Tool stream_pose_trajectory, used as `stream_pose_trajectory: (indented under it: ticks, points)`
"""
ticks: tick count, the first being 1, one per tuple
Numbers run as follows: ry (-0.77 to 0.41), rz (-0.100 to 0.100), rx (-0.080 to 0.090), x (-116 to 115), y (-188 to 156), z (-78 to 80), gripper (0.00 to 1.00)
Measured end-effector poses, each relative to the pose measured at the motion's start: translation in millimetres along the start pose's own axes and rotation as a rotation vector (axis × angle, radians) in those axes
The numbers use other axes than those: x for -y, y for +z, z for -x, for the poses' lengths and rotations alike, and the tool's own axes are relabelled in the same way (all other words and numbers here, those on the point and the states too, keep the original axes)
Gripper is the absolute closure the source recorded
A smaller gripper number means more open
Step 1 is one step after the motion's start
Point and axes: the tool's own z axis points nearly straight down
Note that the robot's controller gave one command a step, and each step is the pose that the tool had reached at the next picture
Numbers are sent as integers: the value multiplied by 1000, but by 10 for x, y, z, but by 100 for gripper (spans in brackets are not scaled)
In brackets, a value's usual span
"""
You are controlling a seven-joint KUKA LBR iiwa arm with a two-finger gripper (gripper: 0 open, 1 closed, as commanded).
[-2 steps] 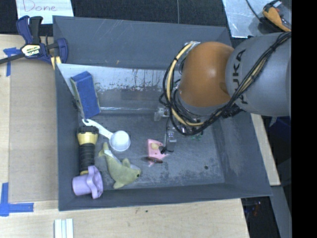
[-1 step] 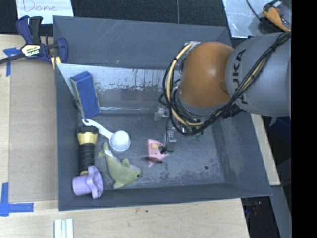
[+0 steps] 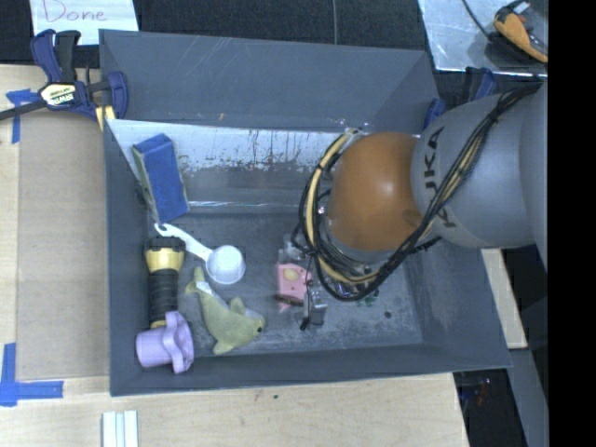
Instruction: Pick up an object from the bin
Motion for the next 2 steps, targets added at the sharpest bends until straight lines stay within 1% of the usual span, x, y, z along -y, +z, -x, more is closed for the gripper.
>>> stream_pose_trajectory:
  ticks: [1,2]
  points:
    - [282,0,3,14,188,254,100]
    - [282,0,3,13,188,254,100]
